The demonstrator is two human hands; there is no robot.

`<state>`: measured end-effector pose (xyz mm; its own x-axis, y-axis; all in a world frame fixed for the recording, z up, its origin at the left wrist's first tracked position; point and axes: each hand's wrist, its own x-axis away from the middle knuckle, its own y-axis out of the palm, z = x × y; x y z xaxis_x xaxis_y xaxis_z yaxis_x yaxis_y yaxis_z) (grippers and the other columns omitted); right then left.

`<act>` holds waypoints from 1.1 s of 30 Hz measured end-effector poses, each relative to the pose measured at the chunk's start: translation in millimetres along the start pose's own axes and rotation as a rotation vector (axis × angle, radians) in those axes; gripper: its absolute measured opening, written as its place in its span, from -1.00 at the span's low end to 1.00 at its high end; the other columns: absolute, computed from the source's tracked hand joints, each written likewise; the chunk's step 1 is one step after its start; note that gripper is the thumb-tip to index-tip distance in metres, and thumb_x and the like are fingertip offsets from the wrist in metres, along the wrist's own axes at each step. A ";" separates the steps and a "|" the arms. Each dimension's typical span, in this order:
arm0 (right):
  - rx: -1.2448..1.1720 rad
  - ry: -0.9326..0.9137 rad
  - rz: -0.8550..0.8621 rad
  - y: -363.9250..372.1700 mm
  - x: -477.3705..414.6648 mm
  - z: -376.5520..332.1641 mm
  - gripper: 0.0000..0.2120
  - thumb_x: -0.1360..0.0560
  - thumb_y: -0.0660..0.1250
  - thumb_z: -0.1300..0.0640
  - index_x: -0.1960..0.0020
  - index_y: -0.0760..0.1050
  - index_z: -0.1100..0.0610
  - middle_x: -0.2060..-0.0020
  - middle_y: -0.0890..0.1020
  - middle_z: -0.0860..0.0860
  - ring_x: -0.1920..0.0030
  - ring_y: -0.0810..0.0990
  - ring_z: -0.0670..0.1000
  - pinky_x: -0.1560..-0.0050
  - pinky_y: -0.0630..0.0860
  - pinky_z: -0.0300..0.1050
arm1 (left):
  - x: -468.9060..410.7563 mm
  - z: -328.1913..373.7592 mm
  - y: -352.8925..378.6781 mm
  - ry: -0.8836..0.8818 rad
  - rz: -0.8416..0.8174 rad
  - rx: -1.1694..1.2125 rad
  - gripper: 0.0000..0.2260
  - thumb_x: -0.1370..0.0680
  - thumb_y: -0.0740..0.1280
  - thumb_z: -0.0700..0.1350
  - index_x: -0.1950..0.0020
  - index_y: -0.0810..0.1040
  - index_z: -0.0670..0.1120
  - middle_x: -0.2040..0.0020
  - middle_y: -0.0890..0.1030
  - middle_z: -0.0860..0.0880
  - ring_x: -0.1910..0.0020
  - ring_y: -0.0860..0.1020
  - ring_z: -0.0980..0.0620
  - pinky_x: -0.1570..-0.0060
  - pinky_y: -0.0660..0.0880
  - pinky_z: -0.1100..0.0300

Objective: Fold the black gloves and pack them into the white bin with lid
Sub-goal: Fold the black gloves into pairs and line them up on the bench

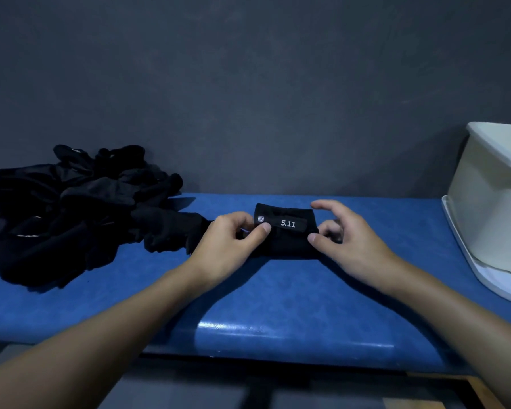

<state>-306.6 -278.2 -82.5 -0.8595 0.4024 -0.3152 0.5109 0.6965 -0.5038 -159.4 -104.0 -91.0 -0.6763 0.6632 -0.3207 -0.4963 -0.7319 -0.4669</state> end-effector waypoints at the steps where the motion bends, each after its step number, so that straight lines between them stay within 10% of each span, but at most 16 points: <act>1: 0.001 0.002 0.011 1.4 -1.7 1.6 -0.58 -0.55 0.36 0.21 -0.35 0.35 0.01 0.42 0.48 -0.10 0.33 0.42 -0.11 0.19 0.39 -0.39 | -2.1 -1.5 1.1 -0.006 0.022 0.000 -0.82 -0.55 0.40 0.04 0.13 0.57 -0.05 0.25 0.61 0.04 0.31 0.55 0.06 0.19 0.49 0.19; 5: 0.007 0.021 0.045 4.2 -5.1 3.1 -0.54 -0.55 0.36 0.19 -0.37 0.32 -0.05 0.36 0.52 -0.07 0.31 0.45 -0.11 0.17 0.43 -0.39 | -7.6 -1.7 5.0 -0.038 0.078 0.037 -0.77 -0.52 0.44 0.00 -0.06 0.45 0.01 0.19 0.60 0.00 0.36 0.49 0.16 0.23 0.41 0.24; 14: 0.088 0.024 0.117 10.6 -11.1 5.4 -0.52 -0.54 0.36 0.16 -0.40 0.32 -0.08 0.19 0.58 -0.05 0.27 0.51 -0.09 0.13 0.45 -0.24 | -16.9 -1.3 12.0 -0.021 0.156 -0.057 -0.71 -0.51 0.44 -0.03 0.17 0.32 -0.03 0.30 0.57 0.00 0.33 0.46 -0.01 0.27 0.41 0.12; 22: 0.360 -0.103 -0.026 6.4 -5.1 7.2 -0.47 -0.46 0.32 -0.21 -0.39 0.26 -0.32 -0.13 0.49 -0.29 -0.22 0.46 -0.10 -0.34 0.35 0.05 | -15.0 6.3 14.3 -0.009 0.150 -0.165 -0.76 -0.53 0.41 -0.06 0.21 0.43 -0.14 0.33 0.57 -0.02 0.37 0.43 0.10 0.34 0.37 0.32; 33: 0.485 -0.034 -0.002 -11.9 -10.6 26.6 -0.53 -0.51 0.31 -0.20 -0.38 0.31 -0.25 -0.14 0.56 -0.25 -0.20 0.48 -0.12 -0.36 0.26 0.07 | -11.9 8.6 4.6 0.104 -0.151 -0.182 -0.71 -0.48 0.47 0.01 -0.09 0.41 0.14 0.08 0.62 0.15 0.11 0.58 0.12 0.05 0.50 0.24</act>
<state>-303.1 -306.6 -94.5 -0.8636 0.3759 -0.3361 0.4653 0.3371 -0.8185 -158.3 -116.6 -82.3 -0.5374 0.7823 -0.3149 -0.4752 -0.5894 -0.6533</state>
